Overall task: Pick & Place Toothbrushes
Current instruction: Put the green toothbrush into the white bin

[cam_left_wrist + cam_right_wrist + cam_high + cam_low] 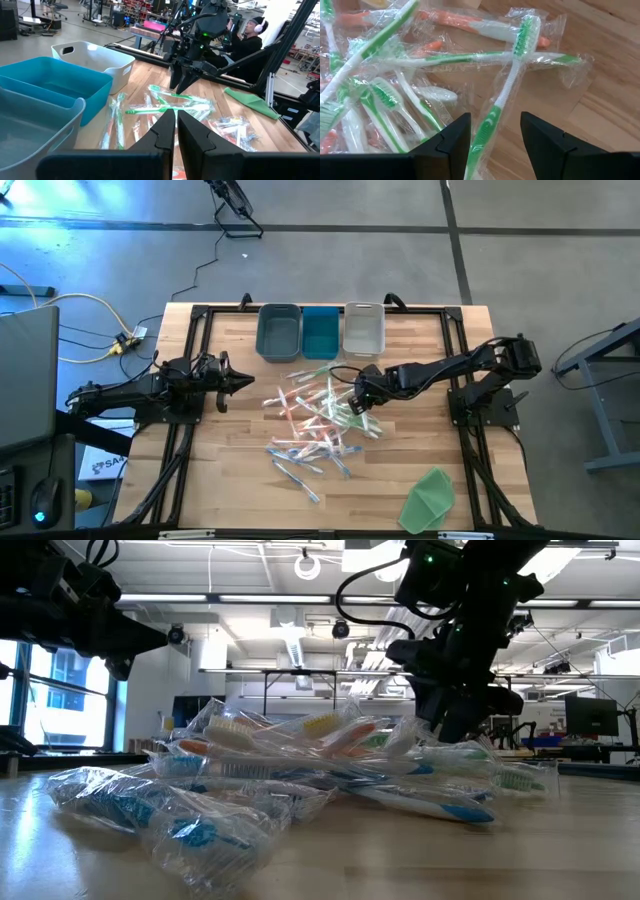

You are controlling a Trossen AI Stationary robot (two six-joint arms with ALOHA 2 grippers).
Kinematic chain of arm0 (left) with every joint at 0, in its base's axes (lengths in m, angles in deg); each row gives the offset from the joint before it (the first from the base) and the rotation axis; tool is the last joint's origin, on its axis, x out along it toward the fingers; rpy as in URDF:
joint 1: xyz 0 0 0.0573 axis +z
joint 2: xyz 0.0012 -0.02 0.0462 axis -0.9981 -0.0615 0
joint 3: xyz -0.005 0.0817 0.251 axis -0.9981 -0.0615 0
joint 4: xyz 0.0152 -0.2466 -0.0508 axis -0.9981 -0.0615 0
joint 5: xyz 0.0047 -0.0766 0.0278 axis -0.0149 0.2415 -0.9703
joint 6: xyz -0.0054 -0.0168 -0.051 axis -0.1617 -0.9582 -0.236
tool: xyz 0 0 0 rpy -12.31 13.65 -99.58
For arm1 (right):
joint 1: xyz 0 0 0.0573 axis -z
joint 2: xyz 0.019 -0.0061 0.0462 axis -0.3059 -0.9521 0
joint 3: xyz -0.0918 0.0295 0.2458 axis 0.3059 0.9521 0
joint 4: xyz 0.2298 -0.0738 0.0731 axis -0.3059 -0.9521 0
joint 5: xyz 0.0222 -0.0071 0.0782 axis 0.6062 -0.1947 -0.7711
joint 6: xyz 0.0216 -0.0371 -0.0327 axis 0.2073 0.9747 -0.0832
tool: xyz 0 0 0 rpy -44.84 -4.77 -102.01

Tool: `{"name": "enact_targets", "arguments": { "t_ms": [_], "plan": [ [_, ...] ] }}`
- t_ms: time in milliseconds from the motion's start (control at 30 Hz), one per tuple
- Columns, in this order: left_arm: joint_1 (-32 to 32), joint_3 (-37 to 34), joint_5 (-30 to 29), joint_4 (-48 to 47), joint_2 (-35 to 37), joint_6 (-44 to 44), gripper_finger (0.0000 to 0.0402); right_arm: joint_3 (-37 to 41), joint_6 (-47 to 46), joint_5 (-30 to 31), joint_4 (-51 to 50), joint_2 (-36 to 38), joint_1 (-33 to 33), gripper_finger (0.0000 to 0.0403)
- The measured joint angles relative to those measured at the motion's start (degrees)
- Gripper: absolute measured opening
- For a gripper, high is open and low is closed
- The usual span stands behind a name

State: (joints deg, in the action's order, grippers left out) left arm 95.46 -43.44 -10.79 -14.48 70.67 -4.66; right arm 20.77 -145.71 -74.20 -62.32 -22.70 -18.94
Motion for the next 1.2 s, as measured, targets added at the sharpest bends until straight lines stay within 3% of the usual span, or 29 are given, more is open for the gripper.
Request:
{"name": "enact_targets", "arguments": {
  "t_ms": [567, 1200],
  "plan": [
    [-0.01, -0.02, -0.02, 0.0, 0.0, 0.0, 0.0019, 4.09, -0.28, 2.21, 6.01, 0.0, -1.15, 0.0156],
    [0.01, -0.02, -0.03, 0.0, 0.0, 0.0, 0.0019, 4.09, 1.86, 2.21, 6.01, 0.0, -1.14, 0.0009]
  ]
}}
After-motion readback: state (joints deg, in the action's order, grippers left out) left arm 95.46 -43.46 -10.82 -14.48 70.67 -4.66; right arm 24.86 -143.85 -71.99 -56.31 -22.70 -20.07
